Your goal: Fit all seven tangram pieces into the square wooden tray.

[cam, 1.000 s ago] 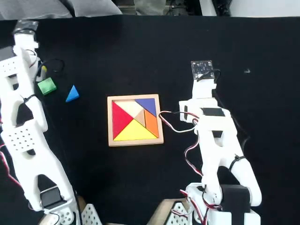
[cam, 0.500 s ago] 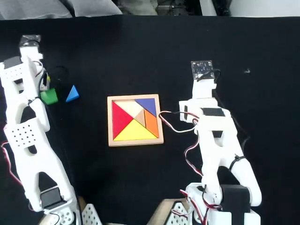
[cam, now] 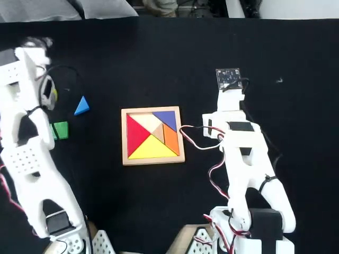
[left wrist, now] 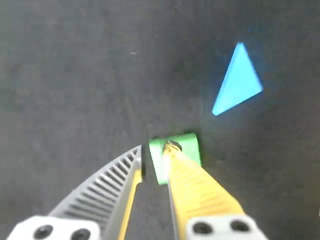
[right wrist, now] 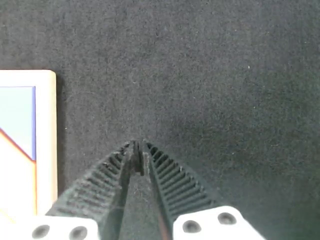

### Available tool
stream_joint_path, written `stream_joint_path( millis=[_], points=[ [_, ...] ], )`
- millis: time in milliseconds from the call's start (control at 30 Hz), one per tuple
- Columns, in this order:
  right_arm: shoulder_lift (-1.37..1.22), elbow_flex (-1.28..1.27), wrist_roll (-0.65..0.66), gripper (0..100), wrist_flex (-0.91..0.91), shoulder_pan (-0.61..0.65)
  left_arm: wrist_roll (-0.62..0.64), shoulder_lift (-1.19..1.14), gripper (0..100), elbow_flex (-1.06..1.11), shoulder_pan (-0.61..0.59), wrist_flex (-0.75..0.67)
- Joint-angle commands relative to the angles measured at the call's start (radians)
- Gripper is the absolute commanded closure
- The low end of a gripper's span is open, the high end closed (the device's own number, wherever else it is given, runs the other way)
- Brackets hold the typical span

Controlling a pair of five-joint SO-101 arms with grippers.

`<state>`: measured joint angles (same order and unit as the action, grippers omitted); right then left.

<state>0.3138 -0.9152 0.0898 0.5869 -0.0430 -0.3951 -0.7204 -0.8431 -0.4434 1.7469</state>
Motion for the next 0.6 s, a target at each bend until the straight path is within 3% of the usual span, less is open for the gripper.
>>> stream_joint_path(
  millis=[0, 133, 233, 367, 567],
  points=[
    [0.002, 0.024, 0.008, 98.7, -0.02, -0.003, 0.044, 0.218, 91, 0.208, 0.004, 0.012],
    [0.002, 0.024, 0.008, 98.7, -0.02, -0.003, 0.06, 0.376, 91, 0.512, 0.008, -0.041],
    [0.002, 0.024, 0.008, 98.7, -0.02, -0.003, 0.107, 0.482, 91, 0.728, -0.012, -0.215],
    [0.002, 0.022, 0.008, 98.7, -0.02, -0.003, 0.158, 0.608, 82, 1.003, 0.005, -0.417],
    [0.002, 0.022, 0.008, 98.7, -0.02, -0.003, 0.226, 0.624, 72, 1.067, 0.027, -0.551]
  ],
)
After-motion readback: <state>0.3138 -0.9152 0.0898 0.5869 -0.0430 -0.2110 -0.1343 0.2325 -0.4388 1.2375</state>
